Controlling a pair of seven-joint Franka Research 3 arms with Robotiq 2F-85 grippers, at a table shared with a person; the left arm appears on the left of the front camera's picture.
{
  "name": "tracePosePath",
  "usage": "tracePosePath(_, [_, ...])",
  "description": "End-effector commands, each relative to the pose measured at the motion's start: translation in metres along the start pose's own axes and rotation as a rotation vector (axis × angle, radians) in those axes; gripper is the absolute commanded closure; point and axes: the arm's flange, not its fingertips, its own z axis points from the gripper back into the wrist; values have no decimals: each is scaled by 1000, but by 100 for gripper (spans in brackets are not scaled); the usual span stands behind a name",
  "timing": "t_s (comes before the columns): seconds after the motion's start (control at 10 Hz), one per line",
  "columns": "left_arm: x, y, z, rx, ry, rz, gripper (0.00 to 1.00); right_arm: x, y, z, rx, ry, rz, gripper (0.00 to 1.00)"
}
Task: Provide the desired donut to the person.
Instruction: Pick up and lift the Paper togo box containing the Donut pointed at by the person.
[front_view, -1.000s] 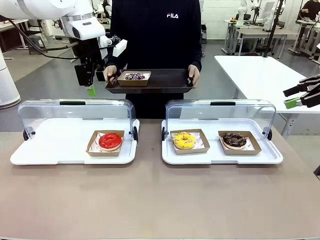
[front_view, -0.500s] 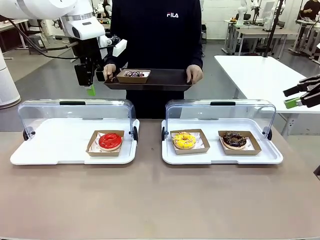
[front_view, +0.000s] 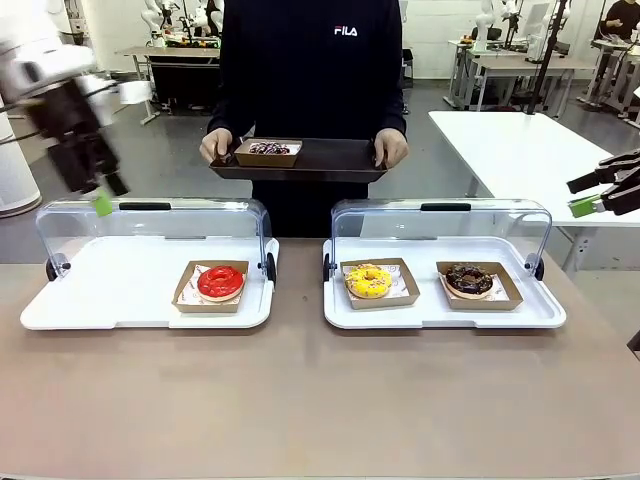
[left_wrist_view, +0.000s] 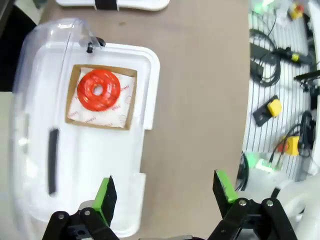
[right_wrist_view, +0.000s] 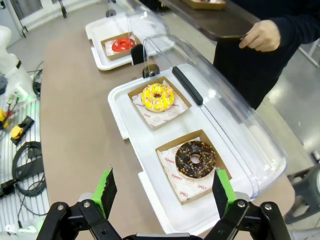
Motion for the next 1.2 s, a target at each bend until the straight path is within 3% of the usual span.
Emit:
tracePosePath(0.0, [-59,-19,-14,37,-202,69,0,0,1,-1,11,2,2,0])
tracePosePath(0.2, [-124,-27,-10,33,-333,148,0,0,1,-1,11,2,2,0])
tracePosePath(0.5, [-175,-29,-24,71,-460,169,0,0,1,-1,11,2,2,0])
tracePosePath(0.8, [-208,-44,-26,139,-566,171,0,0,1,-1,11,2,2,0])
tracePosePath(1.1, [-218,-52,-20,197,-585,168,0,0,1,-1,11,2,2,0])
